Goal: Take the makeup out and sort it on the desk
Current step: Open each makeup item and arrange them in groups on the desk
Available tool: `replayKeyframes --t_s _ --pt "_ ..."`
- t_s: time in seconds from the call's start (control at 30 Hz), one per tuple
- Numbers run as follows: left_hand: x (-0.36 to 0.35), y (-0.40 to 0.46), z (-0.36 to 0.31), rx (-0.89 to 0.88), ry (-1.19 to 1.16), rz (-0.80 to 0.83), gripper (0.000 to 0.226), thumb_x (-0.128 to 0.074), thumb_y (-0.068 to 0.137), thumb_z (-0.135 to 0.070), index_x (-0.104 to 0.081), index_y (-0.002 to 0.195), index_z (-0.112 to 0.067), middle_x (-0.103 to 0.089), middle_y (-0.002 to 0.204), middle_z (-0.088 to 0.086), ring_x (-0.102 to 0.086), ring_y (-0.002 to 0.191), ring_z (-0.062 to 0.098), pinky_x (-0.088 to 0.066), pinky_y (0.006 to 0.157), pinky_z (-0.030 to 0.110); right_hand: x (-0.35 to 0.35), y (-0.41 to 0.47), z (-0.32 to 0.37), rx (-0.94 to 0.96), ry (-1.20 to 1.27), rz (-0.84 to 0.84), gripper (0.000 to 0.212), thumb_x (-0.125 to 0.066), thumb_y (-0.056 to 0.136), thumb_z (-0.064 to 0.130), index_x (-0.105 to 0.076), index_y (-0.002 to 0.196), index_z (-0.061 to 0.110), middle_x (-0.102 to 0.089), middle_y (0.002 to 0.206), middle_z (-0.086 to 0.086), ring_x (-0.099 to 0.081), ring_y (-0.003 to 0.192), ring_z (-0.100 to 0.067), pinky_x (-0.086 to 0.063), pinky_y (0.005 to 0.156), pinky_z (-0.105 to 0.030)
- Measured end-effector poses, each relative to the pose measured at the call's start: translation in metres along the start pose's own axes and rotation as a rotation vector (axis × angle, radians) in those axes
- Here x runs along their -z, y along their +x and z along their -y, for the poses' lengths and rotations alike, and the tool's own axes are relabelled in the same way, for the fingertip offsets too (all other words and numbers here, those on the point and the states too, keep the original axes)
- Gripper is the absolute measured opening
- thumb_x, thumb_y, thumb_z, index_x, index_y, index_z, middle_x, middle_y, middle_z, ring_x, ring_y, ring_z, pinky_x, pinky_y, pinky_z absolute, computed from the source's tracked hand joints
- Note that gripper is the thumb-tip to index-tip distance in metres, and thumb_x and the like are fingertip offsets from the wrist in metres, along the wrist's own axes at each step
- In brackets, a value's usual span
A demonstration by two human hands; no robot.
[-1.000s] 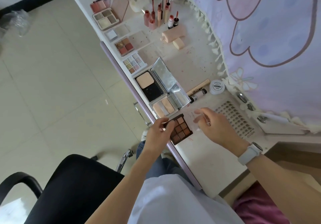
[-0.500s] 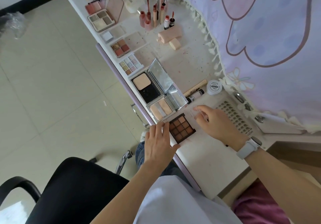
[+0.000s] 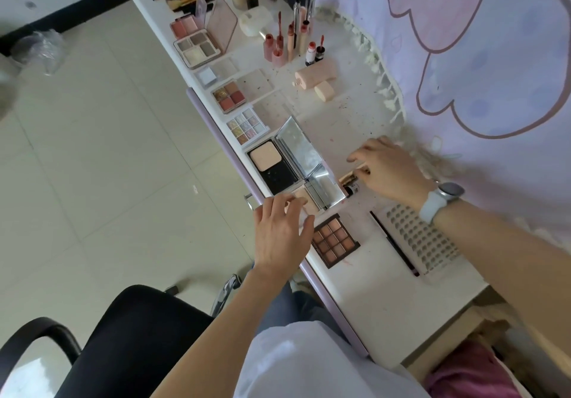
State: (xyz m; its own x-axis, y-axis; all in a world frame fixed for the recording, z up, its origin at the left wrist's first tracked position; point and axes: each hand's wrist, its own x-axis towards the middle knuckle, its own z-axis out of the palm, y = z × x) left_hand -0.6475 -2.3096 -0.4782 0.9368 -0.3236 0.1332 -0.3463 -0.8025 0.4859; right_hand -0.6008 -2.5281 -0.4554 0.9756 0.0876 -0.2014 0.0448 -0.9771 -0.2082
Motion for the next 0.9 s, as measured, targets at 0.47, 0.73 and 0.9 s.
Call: replayKeyframes --t_s 0.47,0.73,0.9 --pt "0.012 0.044 0.004 0.217 -0.139 -0.011 0.021 -0.058 0.087 -0.014 -0.065 0.107 -0.008 -0.061 0.107 0.008 -0.053 0.104 0.026 -0.04 0.088 0.039 -0.011 0.036 -0.006 0.27 -0.461 0.174 0.023 -0.041 0.089 0.014 -0.05 0.109 0.016 -0.052 0.11 -0.001 -0.044 0.103 -0.021 -0.03 0.075 -0.031" --pt "0.024 0.071 -0.002 0.262 -0.451 -0.02 0.028 -0.052 0.092 -0.015 -0.056 0.119 -0.009 -0.054 0.116 0.004 -0.055 0.089 0.009 -0.042 0.07 0.006 0.044 0.053 0.012 -0.204 0.884 -0.348 0.015 -0.057 0.084 0.005 -0.046 0.09 0.013 -0.055 0.084 0.001 -0.059 0.08 -0.016 -0.051 0.07 -0.021" --pt "0.029 0.088 -0.015 0.192 -0.624 -0.027 0.046 -0.059 0.088 -0.025 -0.041 0.131 -0.019 -0.045 0.111 -0.012 -0.05 0.095 0.001 -0.045 0.075 0.01 0.066 0.045 0.043 -0.205 1.7 -0.074 0.01 -0.056 0.085 0.0 -0.053 0.085 0.009 -0.069 0.076 -0.003 -0.069 0.078 -0.022 -0.055 0.069 -0.029"
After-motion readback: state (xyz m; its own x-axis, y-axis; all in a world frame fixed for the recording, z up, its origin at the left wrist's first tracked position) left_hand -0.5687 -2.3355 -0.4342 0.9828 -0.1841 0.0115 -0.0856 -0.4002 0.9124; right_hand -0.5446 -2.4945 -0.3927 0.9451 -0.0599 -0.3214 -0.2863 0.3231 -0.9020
